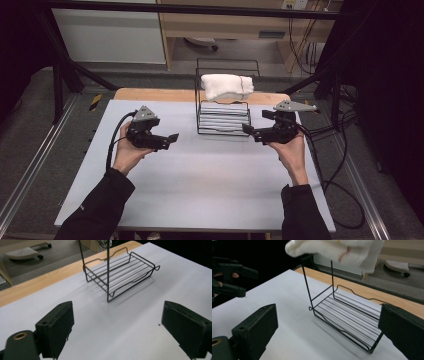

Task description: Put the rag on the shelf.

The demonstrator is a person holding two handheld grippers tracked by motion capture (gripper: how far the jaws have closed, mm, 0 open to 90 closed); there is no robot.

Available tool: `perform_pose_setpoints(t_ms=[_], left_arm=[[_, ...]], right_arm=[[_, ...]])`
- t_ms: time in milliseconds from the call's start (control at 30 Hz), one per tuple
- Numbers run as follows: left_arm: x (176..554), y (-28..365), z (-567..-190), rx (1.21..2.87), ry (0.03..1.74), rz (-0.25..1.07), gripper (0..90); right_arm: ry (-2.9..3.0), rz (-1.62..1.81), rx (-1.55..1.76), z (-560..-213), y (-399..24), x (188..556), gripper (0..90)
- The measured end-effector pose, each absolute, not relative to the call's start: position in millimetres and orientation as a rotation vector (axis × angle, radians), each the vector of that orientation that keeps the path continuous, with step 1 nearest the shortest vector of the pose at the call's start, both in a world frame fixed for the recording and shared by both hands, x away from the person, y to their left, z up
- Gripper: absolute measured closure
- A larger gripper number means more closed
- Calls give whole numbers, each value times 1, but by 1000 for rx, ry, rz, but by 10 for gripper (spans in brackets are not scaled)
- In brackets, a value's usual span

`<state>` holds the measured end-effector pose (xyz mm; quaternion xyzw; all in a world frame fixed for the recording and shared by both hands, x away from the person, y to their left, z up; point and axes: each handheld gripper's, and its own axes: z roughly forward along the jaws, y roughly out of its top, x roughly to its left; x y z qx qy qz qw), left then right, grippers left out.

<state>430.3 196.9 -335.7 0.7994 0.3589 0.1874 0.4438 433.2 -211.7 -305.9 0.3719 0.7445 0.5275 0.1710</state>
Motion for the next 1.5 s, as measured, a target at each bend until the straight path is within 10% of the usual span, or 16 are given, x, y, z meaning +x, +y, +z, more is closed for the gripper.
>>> perform_pose_setpoints(t_ms=[1500], left_arm=[[366,299,-440,2001,1008,460,81]], right_arm=[[2264,1427,1173,-440,-263,372,3]])
